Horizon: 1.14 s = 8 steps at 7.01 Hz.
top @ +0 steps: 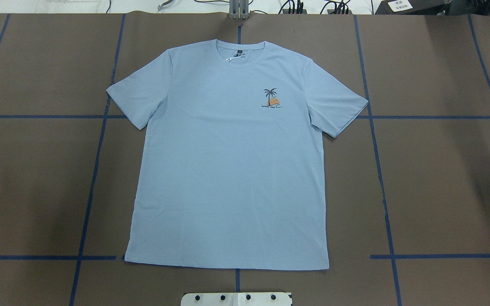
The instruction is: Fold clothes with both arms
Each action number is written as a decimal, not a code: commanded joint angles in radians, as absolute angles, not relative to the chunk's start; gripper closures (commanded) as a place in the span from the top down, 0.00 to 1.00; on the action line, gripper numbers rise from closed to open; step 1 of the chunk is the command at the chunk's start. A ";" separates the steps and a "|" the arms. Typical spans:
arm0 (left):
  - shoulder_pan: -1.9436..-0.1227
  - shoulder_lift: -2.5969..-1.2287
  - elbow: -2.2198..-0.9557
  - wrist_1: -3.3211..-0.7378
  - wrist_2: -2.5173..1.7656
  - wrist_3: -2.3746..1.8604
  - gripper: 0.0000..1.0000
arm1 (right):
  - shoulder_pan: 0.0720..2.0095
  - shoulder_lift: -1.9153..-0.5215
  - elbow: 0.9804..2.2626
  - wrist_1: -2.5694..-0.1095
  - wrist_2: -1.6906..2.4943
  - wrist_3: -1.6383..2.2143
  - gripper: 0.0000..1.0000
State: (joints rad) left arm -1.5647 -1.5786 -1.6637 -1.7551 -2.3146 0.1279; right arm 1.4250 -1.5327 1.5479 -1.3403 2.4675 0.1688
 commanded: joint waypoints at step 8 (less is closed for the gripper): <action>-1.562 -1.532 -1.717 -1.804 -2.349 0.123 1.00 | 0.968 -1.116 1.406 -0.985 2.024 1.148 0.99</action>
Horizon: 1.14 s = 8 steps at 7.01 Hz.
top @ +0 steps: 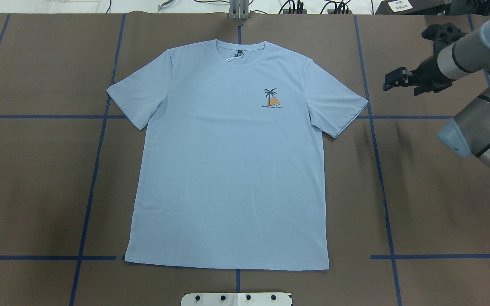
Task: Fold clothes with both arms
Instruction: 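Move the right gripper to the sleeve nearest it and grasp the cuff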
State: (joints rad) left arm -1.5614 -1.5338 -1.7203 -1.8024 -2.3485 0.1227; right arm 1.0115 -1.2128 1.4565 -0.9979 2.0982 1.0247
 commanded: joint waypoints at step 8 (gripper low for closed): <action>-1.563 -1.529 -1.729 -1.804 -2.350 0.123 1.00 | 0.907 -1.131 1.262 -0.821 1.968 1.164 0.59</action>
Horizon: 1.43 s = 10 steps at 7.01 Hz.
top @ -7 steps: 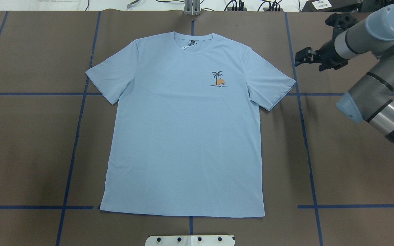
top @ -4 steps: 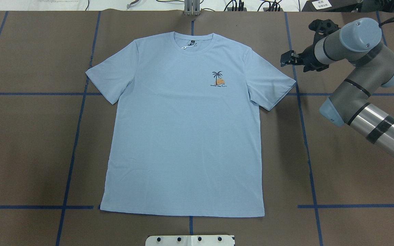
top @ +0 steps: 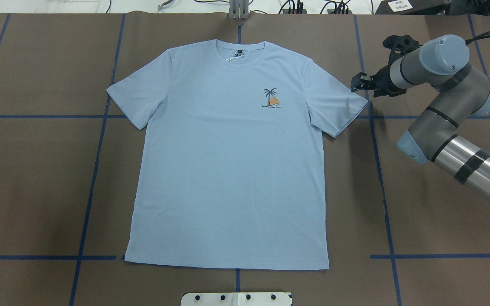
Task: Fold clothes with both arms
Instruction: 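Move the right gripper to the sleeve nearest it and grasp the cuff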
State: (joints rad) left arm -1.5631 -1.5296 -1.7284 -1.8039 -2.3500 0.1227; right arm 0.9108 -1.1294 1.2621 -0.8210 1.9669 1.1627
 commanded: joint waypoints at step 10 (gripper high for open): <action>-1.565 -1.529 -1.753 -1.804 -2.350 0.121 1.00 | 0.899 -1.161 1.313 -0.825 1.979 1.183 0.00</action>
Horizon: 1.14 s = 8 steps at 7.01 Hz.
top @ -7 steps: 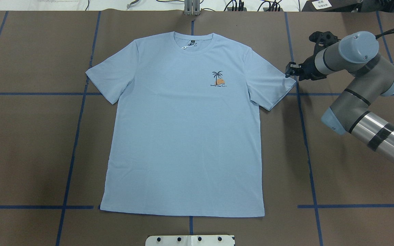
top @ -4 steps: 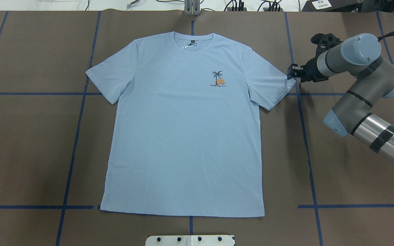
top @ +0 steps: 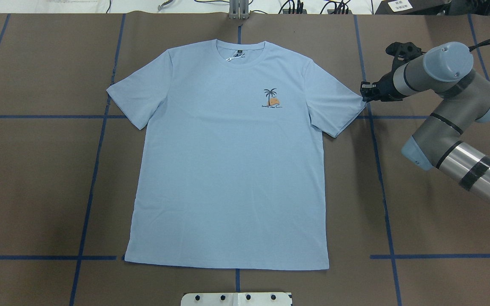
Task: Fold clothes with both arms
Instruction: 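Fold the grasped sleeve with the right gripper inward toward the shirt's center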
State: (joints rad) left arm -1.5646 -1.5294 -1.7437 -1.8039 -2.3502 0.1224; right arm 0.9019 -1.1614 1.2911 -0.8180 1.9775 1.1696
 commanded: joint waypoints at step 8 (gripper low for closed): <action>-1.565 -1.522 -1.759 -1.804 -2.393 0.121 1.00 | 0.783 -0.770 1.200 -1.049 1.867 1.434 0.00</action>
